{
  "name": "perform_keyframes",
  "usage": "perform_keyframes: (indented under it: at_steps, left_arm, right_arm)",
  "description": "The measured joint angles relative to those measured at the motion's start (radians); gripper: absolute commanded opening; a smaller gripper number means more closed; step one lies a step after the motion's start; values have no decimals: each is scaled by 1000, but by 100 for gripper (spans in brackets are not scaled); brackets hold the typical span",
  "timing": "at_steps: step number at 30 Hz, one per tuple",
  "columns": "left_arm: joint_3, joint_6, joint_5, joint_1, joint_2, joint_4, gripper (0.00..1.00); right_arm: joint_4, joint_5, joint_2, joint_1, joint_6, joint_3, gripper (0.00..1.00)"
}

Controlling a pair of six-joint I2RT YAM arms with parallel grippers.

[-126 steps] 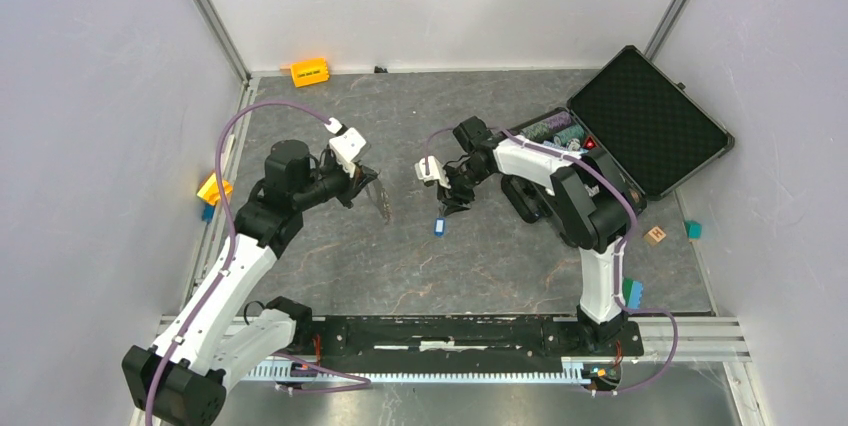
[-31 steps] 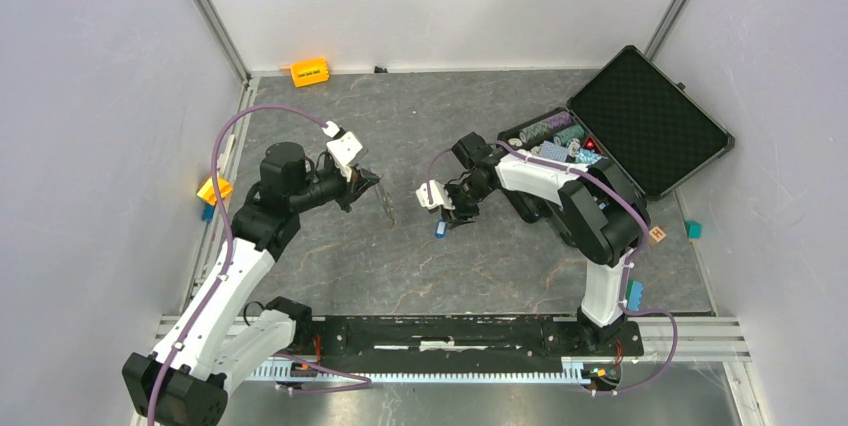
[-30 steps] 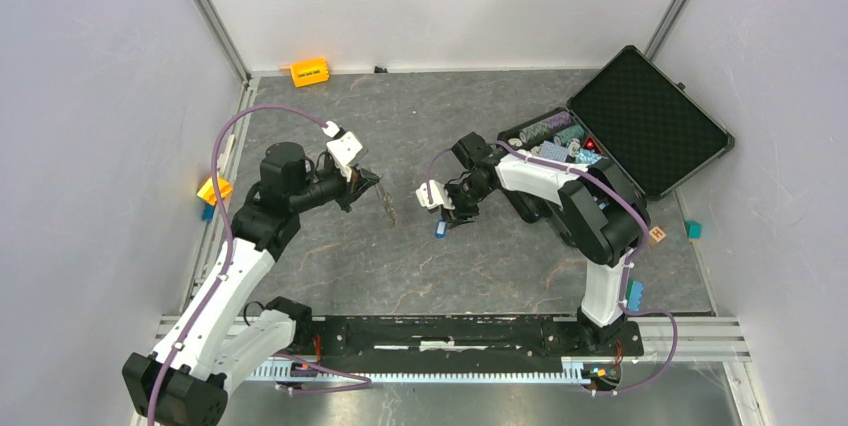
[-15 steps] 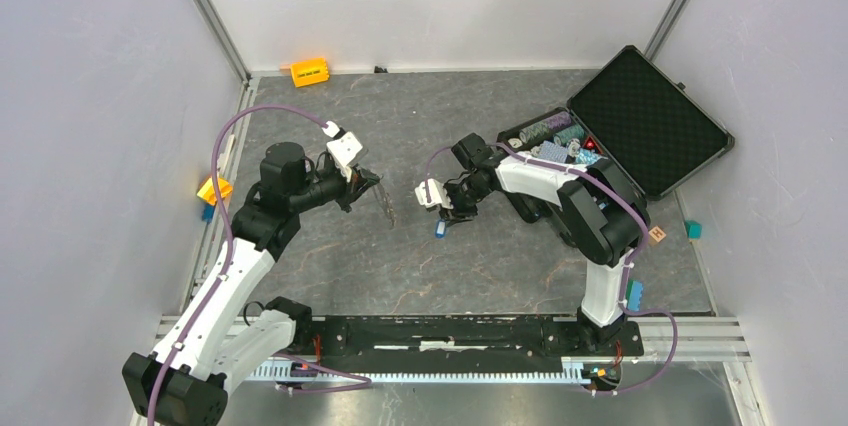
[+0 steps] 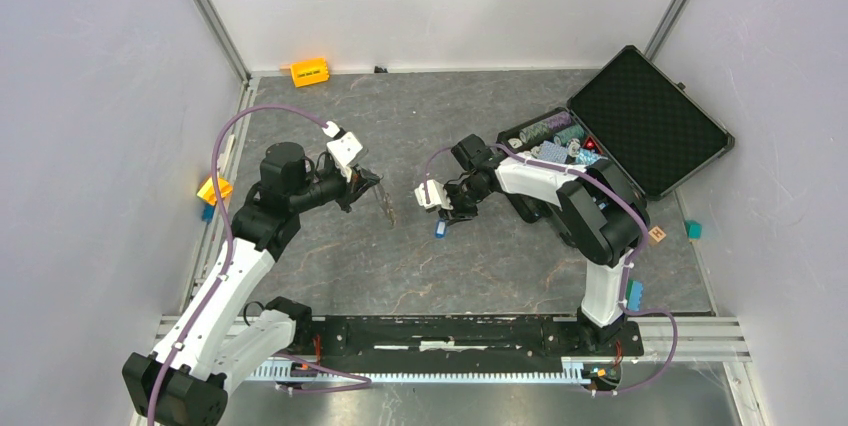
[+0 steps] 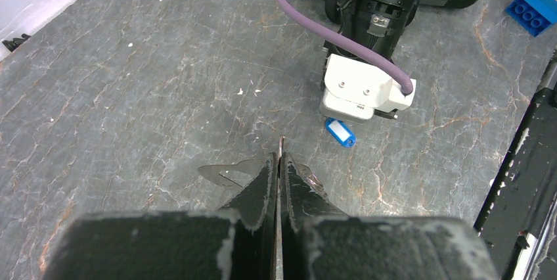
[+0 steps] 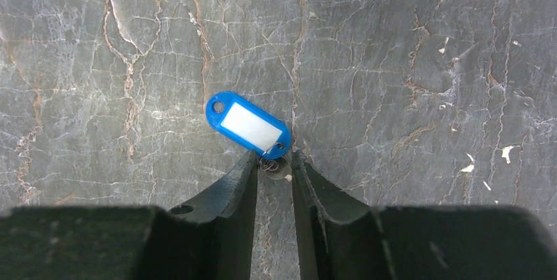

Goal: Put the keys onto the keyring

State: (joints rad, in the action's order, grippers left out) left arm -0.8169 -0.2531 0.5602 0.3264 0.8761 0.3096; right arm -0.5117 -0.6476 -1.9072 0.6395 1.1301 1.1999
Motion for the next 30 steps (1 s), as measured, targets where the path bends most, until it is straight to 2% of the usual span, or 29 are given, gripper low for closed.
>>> perform_keyframes:
  at_steps: [30]
  left_arm:
    - [1, 0, 0, 0, 0, 0, 2]
  right_arm:
    - [3, 21, 0, 0, -7, 0, 26]
